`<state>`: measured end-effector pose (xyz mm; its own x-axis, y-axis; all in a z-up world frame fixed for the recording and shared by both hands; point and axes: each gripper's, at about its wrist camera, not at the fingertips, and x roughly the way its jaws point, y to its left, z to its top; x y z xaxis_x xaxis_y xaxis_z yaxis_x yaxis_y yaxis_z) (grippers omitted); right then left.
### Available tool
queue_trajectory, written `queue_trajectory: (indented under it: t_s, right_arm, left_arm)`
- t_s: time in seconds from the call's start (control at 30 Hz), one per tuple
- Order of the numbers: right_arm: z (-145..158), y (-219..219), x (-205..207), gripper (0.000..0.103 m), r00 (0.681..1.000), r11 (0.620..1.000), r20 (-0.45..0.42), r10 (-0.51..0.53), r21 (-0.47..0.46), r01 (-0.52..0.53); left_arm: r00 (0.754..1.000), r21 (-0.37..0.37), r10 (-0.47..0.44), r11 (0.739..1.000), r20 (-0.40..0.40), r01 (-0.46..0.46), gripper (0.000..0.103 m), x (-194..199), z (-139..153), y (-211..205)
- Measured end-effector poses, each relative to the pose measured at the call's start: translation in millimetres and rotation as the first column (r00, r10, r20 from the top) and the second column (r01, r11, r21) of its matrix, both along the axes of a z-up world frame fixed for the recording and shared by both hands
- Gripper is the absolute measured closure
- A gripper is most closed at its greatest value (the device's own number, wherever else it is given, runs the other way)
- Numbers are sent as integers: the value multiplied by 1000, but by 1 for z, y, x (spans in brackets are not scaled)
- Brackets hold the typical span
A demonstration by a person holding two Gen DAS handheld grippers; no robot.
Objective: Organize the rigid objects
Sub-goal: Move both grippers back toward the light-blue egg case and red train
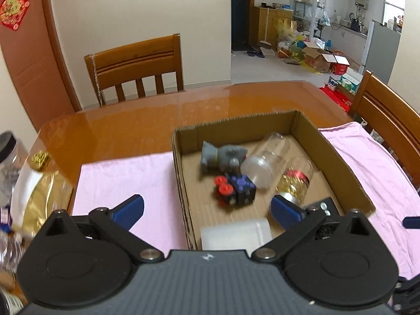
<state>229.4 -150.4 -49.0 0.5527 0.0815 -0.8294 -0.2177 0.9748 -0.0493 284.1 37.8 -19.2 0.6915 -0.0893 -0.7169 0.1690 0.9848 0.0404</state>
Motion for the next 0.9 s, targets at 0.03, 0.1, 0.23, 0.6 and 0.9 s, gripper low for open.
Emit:
queue_trajectory:
  t_s: [0.03, 0.1, 0.23, 0.6, 0.9]
  right_arm:
    - [-4, -1, -2, 0, 1000, 1000, -8, -3, 4, 3]
    - [-15, -4, -8, 0, 999, 1000, -29, -21, 13, 21]
    - [-21, -7, -12, 0, 998, 999, -46, -31, 29, 32]
    - [-33, -11, -8, 0, 998, 999, -60, -31, 18, 32]
    - [-66, -12, 5, 0, 993, 998, -106, -54, -25, 52]
  left_arm:
    - [1000, -7, 8, 1000, 0, -8, 1, -5, -2, 0]
    - [1000, -18, 21, 1000, -12, -21, 1, -14, -6, 1]
    - [998, -25, 45, 999, -37, -46, 1, -32, -13, -2]
    - [996, -35, 63, 997, -62, -65, 1, -59, -29, -13]
    - [993, -28, 68, 997, -101, -71, 1, -69, -45, -18]
